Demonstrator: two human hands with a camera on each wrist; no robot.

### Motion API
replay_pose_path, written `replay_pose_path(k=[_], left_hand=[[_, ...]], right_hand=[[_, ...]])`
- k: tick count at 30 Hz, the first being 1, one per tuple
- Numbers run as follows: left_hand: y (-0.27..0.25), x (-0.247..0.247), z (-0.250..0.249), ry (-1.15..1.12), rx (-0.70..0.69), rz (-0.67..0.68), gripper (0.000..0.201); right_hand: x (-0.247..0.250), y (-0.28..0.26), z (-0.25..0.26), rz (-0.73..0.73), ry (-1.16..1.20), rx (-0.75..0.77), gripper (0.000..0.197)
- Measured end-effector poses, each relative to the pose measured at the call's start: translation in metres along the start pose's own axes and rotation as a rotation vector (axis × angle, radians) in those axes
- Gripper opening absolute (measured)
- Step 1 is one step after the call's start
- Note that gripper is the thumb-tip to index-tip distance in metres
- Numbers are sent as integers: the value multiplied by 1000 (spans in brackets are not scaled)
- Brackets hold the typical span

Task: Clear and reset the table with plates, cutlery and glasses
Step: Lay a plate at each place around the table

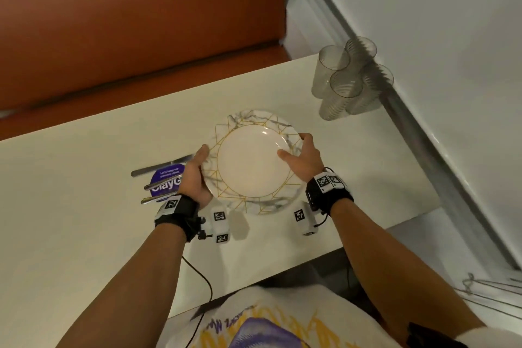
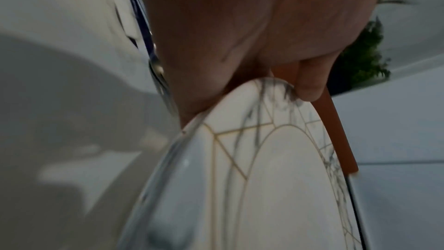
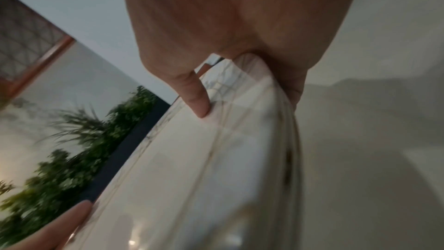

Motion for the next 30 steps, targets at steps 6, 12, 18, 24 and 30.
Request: replay_pose_path(k=[6, 12, 18, 24, 30], left_hand=[[-42, 47, -44, -119, -38, 16, 69], [-59, 77, -69, -184, -92, -2, 66], [-46, 90, -73, -158, -179, -64, 73], [-32, 95, -69, -180, -235, -245, 63], [-25, 119, -66, -37, -235, -371, 87]], right_hand=[[-61, -27, 43, 35, 18, 37, 79], [-96, -39, 74, 70, 19, 93, 78], [-89, -30, 112, 68, -50, 265, 74], [-58, 1, 146, -1, -126, 391, 66], [-17, 44, 157, -47, 30, 333, 41]])
Point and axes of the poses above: each hand's wrist, its own y-axis towards the middle knuckle, its own x-axis out of the back of the hand, z = x × y, the point moved 5 cm from there along y, towards the middle knuckle, and after that the axes turned 7 degrees about -y, right-handed, at the moved point
